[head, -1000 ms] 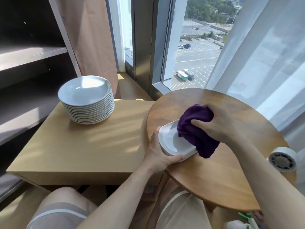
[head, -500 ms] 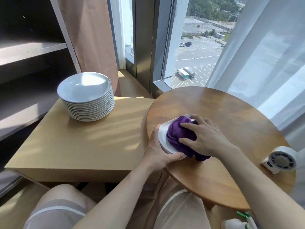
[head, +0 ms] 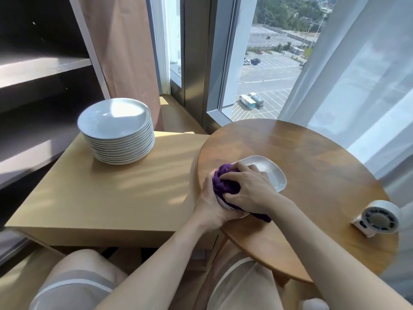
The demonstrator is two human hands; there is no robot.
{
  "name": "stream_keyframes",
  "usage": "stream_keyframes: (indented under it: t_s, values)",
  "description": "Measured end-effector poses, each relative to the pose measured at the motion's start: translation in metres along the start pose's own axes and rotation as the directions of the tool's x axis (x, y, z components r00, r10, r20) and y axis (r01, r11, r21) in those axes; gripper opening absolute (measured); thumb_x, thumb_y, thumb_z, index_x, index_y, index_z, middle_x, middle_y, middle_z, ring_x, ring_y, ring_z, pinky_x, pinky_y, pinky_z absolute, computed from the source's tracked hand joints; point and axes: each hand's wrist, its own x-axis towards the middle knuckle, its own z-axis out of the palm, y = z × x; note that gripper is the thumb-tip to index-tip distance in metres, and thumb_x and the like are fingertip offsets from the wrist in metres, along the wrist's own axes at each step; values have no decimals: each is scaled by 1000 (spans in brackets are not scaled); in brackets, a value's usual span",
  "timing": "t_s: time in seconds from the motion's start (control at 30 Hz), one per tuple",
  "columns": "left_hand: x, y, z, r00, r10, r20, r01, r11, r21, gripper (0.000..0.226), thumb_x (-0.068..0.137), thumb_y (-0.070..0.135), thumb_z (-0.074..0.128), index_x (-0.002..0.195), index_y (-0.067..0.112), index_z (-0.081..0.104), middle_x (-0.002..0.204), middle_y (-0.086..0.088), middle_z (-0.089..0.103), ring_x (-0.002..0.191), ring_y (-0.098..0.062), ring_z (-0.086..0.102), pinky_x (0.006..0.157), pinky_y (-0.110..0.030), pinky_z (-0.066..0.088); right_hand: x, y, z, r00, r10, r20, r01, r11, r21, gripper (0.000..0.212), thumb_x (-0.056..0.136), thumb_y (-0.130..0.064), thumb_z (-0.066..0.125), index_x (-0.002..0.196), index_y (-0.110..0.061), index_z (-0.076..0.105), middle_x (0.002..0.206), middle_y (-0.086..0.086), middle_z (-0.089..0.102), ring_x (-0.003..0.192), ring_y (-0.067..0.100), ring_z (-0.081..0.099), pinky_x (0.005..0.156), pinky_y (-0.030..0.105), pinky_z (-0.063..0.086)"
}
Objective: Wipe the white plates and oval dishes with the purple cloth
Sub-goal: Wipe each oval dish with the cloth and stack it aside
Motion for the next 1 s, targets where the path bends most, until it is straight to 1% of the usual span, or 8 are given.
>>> stream_keyframes:
  t_s: [0.1,0.23,0.3,0.43,0.53,0.63,0.8,1.0]
  values:
    - [-3,-1,0,999,-40,18,40,999,5,136,47,40,102,150,49,14,147,14,47,133,-8,52,112,-37,46,-8,5,-5,999,-13,41,12,1000,9,54,79,-57,57,132,-50,60,130,-15,43,119,20,38,97,42,35]
    - [-3,3,-2,997,-63,42,62,997,34,138,49,34,102,153,42,12,147,6,47,133,-14,51,112,-39,46,-19,14,-7,999,37,26,-38,999,26,50,79,-56,59,128,-49,62,121,-17,42,116,18,38,97,42,36]
    - [-4,5,-2,997,-69,40,68,997,33,134,48,39,101,151,43,15,145,10,47,131,-5,51,110,-29,45,-21,20,-9,997,70,20,-71,997,30,50,78,-56,60,127,-49,62,123,-17,42,118,19,39,97,40,37]
    - [-4,3,-3,1000,-25,16,24,998,65,112,53,43,99,129,63,19,133,30,40,116,26,41,87,4,35,-22,38,-16,982,187,-24,-188,980,-67,52,77,-55,62,128,-51,59,128,-15,44,123,21,40,95,39,33]
    - [-1,1,-4,1000,-11,12,10,996,93,115,58,38,100,134,56,16,136,22,39,118,26,36,86,7,31,-17,59,-23,939,333,-84,-339,938,-69,51,77,-52,63,128,-50,60,127,-12,46,117,25,40,97,43,36]
    - [2,-3,-4,1000,-24,19,22,995,95,118,58,39,100,139,53,15,140,15,39,123,10,42,91,5,31,-3,64,-20,892,422,-163,-436,898,-56,45,81,-53,63,126,-46,62,128,-4,46,116,31,42,97,44,37]
    - [5,-6,-5,998,-49,28,46,995,93,124,55,46,97,146,49,13,142,14,39,129,-4,43,96,-1,33,19,46,-8,873,427,-236,-459,883,-102,38,84,-60,58,111,-35,65,115,2,47,110,37,46,93,50,36]
    - [2,-2,-5,999,-25,20,23,997,75,117,47,61,94,133,64,14,141,19,42,126,12,42,91,4,33,20,22,-5,937,294,-189,-320,939,-126,33,86,-56,54,110,-36,63,121,0,54,113,36,48,92,49,36]
